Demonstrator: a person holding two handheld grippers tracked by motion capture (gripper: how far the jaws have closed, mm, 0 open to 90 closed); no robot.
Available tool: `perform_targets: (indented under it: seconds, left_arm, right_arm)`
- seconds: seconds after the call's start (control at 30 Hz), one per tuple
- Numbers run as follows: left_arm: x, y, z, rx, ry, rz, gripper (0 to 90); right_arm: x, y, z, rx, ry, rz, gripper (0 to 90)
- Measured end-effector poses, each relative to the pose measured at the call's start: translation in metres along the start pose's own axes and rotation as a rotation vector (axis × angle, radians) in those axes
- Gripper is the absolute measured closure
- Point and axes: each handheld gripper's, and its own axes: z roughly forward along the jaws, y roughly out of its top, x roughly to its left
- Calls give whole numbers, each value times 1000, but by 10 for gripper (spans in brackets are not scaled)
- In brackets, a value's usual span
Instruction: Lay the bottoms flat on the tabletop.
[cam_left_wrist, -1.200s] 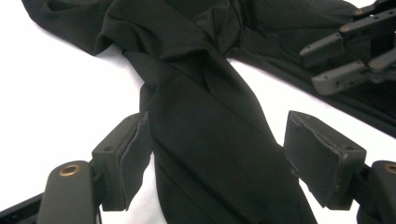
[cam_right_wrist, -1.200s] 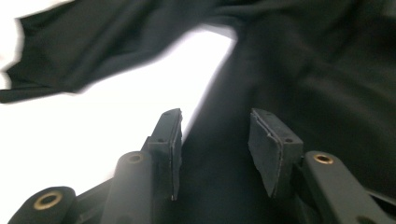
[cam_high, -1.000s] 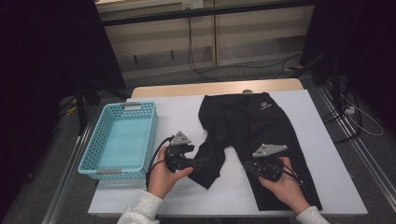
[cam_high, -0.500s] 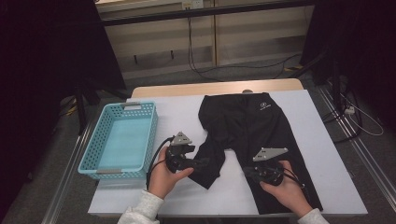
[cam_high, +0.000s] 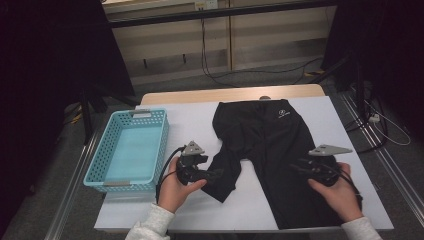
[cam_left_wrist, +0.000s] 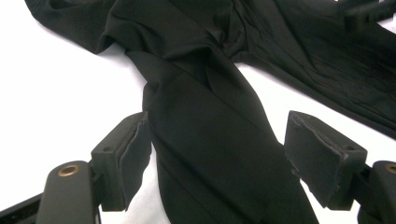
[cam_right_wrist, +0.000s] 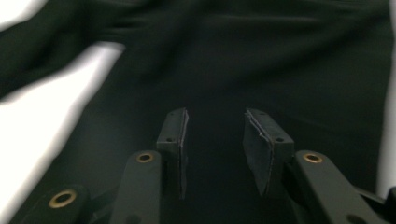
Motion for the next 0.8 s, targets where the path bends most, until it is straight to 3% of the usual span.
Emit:
perform_targets:
  seconds: [0.13, 0.2, 0.33, 0.47, 0.57, 0.8]
  left_arm:
    - [0, 0, 1, 5, 3, 2, 232]
    - [-1, 0, 2, 5, 1, 4, 232]
    - [0, -1, 3, 7, -1, 5, 232]
    - [1, -3, 3, 6, 4, 2, 235]
    - [1, -3, 4, 10, 1, 11, 238]
    - [-4, -6, 10, 29, -11, 25, 259]
  right_arm:
    - [-28, -12, -10, 18, -103, 55, 613]
    - [-36, -19, -10, 46, -150, 60, 618]
    - [-44, -25, -10, 67, -172, 81, 636]
    - [-49, -29, -10, 75, -158, 108, 717]
    - [-50, -29, -12, 82, -117, 125, 893]
    - [-52, -29, -15, 93, -117, 100, 895]
